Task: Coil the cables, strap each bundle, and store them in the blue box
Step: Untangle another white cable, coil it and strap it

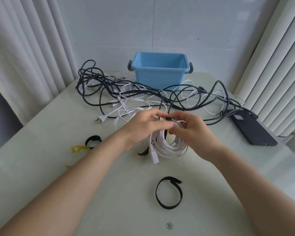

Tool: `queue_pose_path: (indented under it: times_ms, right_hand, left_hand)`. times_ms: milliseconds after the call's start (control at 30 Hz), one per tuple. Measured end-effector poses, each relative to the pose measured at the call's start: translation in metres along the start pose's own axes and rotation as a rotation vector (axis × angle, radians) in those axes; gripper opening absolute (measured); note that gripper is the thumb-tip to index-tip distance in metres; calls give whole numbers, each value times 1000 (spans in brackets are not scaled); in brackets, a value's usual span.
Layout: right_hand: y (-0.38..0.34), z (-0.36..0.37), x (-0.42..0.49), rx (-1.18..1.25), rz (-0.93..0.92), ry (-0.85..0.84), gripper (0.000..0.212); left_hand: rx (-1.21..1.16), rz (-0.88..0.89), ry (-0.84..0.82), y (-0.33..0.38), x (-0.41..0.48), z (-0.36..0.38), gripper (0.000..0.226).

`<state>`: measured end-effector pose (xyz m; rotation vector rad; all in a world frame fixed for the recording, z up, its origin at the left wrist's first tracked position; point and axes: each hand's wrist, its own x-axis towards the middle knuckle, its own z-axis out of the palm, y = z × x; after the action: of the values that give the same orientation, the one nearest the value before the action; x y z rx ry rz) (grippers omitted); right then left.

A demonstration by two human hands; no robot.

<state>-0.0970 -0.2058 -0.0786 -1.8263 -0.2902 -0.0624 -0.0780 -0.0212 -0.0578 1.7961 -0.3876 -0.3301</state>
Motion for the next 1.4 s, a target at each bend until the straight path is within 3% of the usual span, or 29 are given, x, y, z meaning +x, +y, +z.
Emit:
queue_pose_path:
  times_ms: [300, 567, 667, 867, 1033, 1167, 1267, 1400]
  right_hand:
    - [0, 0, 0, 149, 9, -22, 17]
    - [-5, -4, -1, 192, -37, -138, 38]
    - [-6, -6, 0, 166, -33, -181, 42]
    - [-10, -9, -2, 123, -67, -224, 47]
    - [-8, -2, -3, 41, -106, -115, 46]
    - [-8, 3, -3, 129, -8, -77, 57]
    - [-13, 5, -5, 147, 1, -131, 44]
    - [-18, 17, -7, 150, 6, -183, 44]
  left_hand:
    - [14, 39, -88, -7, 1, -7, 42]
    - [-95, 82, -184, -10, 0, -11, 59]
    - [-100, 110, -183, -11, 0, -8, 56]
    - [-146, 152, -76, -9, 3, -1, 34]
    - [-217, 182, 26, -10, 6, 9, 24]
    - [-349, 207, 179, -11, 11, 11, 24]
    - [-506, 203, 271, -3, 11, 17, 20]
    - [-575, 195, 434, 7, 13, 19, 30]
